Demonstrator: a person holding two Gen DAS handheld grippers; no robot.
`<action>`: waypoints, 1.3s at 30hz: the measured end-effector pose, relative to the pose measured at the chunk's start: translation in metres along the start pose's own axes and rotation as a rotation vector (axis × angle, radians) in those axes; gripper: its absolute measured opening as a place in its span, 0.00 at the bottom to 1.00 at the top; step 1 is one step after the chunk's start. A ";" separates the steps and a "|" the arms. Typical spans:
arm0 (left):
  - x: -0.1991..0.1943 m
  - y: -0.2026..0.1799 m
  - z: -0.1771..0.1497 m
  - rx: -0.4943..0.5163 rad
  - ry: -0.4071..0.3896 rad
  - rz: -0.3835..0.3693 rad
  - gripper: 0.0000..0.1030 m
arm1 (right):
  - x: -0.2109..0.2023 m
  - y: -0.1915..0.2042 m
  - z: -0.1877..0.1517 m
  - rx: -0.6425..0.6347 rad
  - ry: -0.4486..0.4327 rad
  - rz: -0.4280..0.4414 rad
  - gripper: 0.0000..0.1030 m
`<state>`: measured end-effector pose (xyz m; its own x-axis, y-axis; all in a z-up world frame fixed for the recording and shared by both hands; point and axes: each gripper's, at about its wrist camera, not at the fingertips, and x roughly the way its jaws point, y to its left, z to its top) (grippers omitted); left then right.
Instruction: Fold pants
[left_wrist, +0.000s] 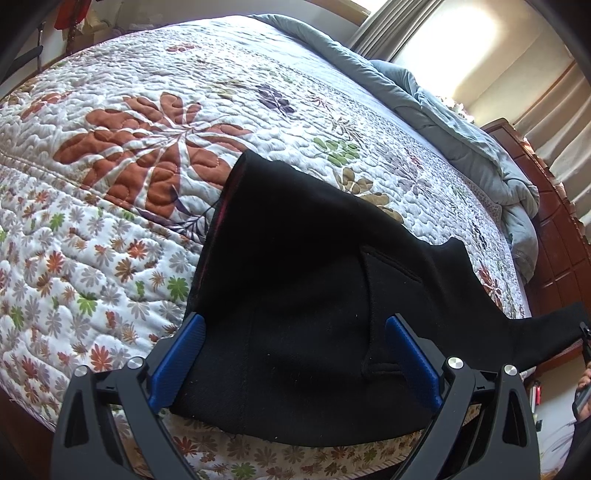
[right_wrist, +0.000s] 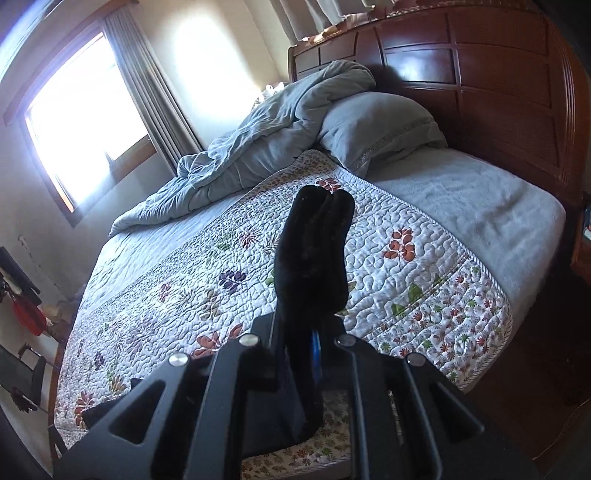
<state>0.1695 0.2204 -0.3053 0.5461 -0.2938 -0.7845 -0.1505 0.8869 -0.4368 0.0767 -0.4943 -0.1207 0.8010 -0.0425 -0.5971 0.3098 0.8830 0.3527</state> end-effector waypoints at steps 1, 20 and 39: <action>0.000 0.000 0.000 0.000 0.000 0.000 0.95 | -0.001 0.002 0.000 -0.006 -0.004 -0.003 0.09; 0.001 0.002 0.000 -0.010 -0.006 0.000 0.95 | -0.027 0.076 0.000 -0.253 -0.074 0.007 0.09; 0.001 0.002 0.000 -0.012 -0.007 -0.003 0.95 | -0.032 0.149 -0.033 -0.566 -0.104 -0.014 0.09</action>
<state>0.1692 0.2222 -0.3072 0.5522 -0.2935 -0.7803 -0.1588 0.8818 -0.4441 0.0801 -0.3457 -0.0727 0.8539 -0.0763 -0.5148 0.0210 0.9935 -0.1123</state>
